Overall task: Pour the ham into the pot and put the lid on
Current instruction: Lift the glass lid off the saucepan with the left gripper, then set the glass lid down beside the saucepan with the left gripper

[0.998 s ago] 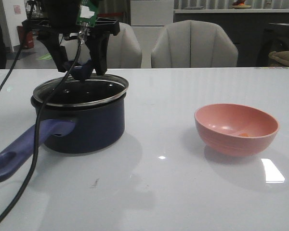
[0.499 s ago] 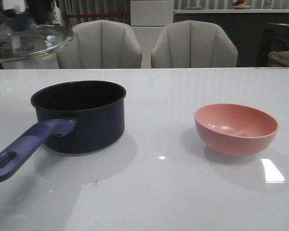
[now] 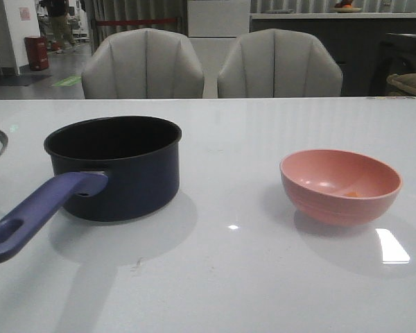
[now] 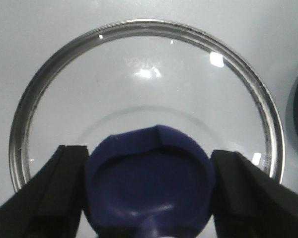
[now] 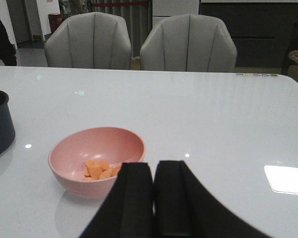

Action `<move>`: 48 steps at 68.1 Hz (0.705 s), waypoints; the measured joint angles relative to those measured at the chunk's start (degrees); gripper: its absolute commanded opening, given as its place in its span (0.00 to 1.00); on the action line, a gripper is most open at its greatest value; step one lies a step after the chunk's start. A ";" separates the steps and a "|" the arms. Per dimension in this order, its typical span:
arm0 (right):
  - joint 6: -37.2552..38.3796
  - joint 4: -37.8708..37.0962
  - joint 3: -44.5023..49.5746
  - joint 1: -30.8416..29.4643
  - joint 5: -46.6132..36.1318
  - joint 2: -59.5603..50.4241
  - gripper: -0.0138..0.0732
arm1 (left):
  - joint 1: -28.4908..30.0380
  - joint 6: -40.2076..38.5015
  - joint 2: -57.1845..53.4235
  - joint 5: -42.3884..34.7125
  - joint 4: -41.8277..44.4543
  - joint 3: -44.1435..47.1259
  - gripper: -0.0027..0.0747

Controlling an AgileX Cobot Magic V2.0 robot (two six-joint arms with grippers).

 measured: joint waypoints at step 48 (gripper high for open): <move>0.00 0.00 0.00 0.00 0.00 0.00 0.34 | 0.00 0.02 8.78 -3.60 -0.43 2.57 0.71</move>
